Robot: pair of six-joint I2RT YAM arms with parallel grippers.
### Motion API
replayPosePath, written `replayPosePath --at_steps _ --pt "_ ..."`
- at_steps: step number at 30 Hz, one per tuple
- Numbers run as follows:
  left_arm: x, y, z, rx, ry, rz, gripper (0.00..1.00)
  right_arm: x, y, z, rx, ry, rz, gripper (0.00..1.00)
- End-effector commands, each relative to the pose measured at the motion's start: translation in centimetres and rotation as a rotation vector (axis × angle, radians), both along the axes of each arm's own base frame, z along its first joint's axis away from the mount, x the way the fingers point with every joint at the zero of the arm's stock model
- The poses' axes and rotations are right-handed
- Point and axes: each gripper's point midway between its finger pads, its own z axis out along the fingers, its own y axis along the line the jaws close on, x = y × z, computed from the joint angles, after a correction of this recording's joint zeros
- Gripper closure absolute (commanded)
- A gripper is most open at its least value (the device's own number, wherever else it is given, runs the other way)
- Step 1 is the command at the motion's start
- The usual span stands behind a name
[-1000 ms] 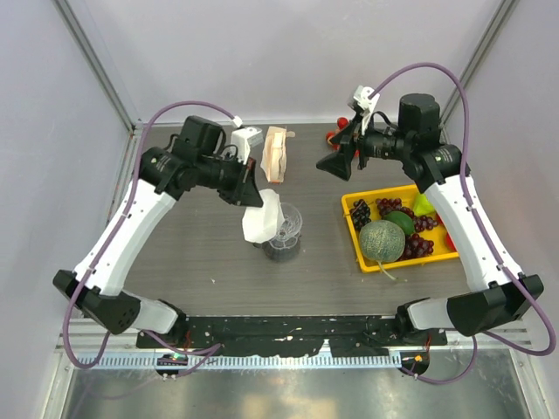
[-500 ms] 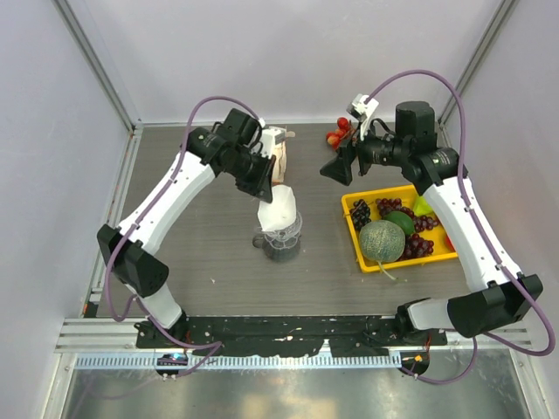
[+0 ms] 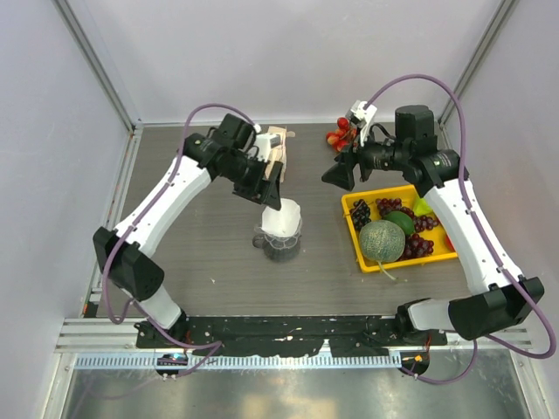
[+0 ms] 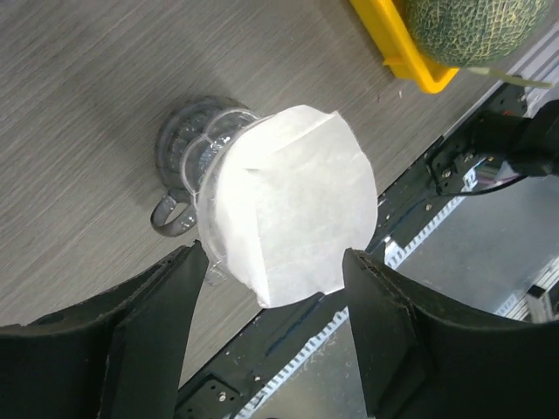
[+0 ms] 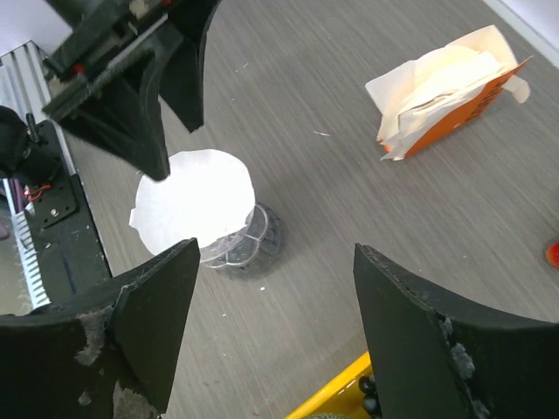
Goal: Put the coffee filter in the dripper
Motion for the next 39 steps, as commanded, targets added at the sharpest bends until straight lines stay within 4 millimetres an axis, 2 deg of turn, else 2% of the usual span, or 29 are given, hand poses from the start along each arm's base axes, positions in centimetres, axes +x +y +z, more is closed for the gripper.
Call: replayPosePath --at_steps 1,3,4,6,8,10,14,18,26,30,39 --pt "1.0 1.4 3.8 -0.184 -0.112 0.055 0.31 -1.2 1.5 0.3 0.013 0.011 0.074 0.25" --pt "1.1 1.8 4.4 -0.24 -0.132 0.042 0.38 -1.9 2.3 -0.1 0.017 0.02 0.114 0.3" --pt "0.4 1.8 4.9 -0.29 -0.127 -0.001 0.44 -2.2 2.8 -0.2 0.024 0.022 0.136 0.31" --pt "-1.0 1.2 6.0 -0.424 -0.111 -0.085 0.58 -3.2 3.9 -0.4 0.032 0.031 0.187 0.41" --pt "-1.5 0.8 6.4 -0.514 -0.107 -0.094 0.7 -4.1 5.1 -1.1 0.026 0.047 0.244 0.49" --pt "-2.1 0.2 6.2 -0.575 -0.089 -0.123 0.76 -5.5 6.4 -2.1 0.008 0.061 0.319 0.53" --pt "-2.2 0.0 3.8 -0.584 -0.007 -0.088 0.79 -6.6 7.8 -5.0 -0.037 0.108 0.39 0.56" --pt "-2.2 -0.3 2.6 -0.6 0.03 -0.088 0.8 -7.0 8.3 -7.2 -0.079 0.116 0.424 0.56" --pt "-2.2 0.0 -1.0 -0.53 0.087 -0.066 0.83 -6.1 8.5 -11.1 -0.143 0.161 0.423 0.57" --pt "-2.0 0.2 -2.0 -0.504 0.091 -0.061 0.85 -6.0 8.7 -12.5 -0.168 0.176 0.426 0.57" --pt "-2.1 0.4 -3.9 -0.478 0.101 -0.067 0.87 -6.1 8.4 -13.7 -0.198 0.191 0.425 0.57"
